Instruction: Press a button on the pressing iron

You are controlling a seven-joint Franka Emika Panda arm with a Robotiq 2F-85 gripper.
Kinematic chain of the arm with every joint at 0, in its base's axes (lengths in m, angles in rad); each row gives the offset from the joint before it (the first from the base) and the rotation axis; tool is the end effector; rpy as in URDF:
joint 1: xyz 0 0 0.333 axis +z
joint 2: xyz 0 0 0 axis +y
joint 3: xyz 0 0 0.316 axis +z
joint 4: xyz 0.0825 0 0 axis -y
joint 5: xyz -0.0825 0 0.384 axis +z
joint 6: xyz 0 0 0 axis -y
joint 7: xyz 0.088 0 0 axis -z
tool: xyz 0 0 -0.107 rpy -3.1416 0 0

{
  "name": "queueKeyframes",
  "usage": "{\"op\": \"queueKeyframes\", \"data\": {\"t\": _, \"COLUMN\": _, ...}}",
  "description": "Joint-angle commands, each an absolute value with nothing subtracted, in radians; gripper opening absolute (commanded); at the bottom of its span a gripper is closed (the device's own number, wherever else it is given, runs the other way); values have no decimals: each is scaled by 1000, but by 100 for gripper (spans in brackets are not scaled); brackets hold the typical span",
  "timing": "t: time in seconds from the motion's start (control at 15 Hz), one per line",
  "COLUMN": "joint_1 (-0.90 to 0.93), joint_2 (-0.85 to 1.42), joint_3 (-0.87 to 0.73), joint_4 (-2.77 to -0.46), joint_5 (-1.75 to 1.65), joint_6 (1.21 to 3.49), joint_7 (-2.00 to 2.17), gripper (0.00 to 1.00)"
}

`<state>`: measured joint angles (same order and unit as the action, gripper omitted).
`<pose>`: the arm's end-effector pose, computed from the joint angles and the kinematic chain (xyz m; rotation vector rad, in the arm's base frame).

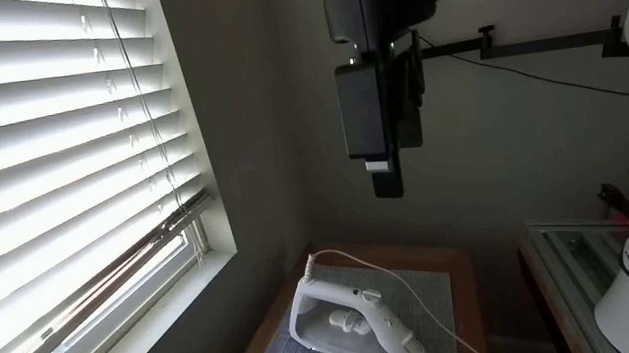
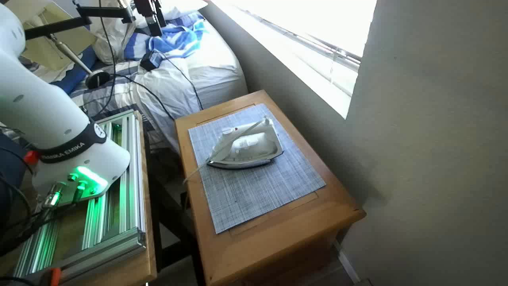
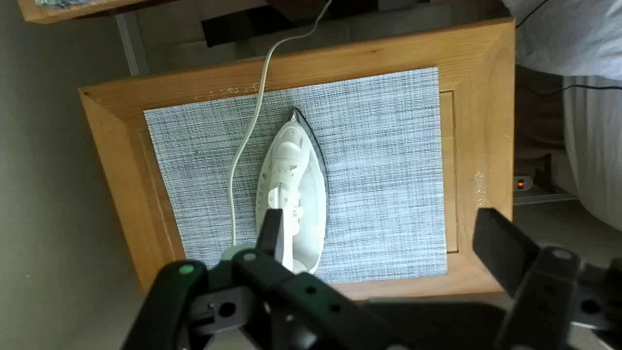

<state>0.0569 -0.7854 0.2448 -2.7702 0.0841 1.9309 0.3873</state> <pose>0.2904 0.0897 0.4176 3.0169 -0.2932 -0.0517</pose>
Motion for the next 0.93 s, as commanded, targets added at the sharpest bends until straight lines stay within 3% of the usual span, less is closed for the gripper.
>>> {"op": "queueKeyframes", "data": {"t": 0.0, "joint_1": 61, "joint_2": -785, "joint_3": 240, "joint_4": -2769, "joint_5": 81, "joint_6": 1929, "joint_7": 390, "gripper": 100}}
{"op": "queueKeyframes", "data": {"t": 0.47, "joint_1": 56, "joint_2": -764, "joint_3": 226, "joint_4": -2769, "joint_5": 92, "joint_6": 1925, "joint_7": 385, "gripper": 100}}
{"op": "queueKeyframes", "data": {"t": 0.87, "joint_1": 21, "joint_2": -640, "joint_3": 155, "joint_4": -2769, "joint_5": 28, "joint_6": 2117, "joint_7": 235, "gripper": 100}}
